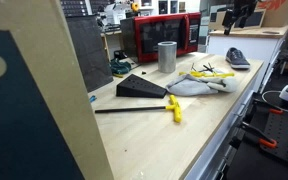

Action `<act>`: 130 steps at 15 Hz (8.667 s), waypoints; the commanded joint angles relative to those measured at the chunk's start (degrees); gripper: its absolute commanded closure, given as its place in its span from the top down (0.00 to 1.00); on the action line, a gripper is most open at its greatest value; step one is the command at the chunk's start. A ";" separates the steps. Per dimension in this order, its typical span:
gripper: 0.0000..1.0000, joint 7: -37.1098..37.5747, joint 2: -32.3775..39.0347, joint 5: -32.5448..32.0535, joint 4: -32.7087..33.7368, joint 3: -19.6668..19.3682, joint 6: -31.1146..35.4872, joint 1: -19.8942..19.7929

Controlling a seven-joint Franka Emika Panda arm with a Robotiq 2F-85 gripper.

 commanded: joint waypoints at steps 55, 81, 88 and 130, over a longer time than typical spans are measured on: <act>1.00 43.74 39.40 -2.74 22.78 2.68 -10.66 21.30; 0.81 55.91 41.22 -13.76 20.92 4.52 -11.43 26.45; 0.54 59.85 40.94 -13.86 19.89 5.20 -12.03 26.89; 0.01 32.71 30.97 19.73 24.38 2.27 -7.35 18.85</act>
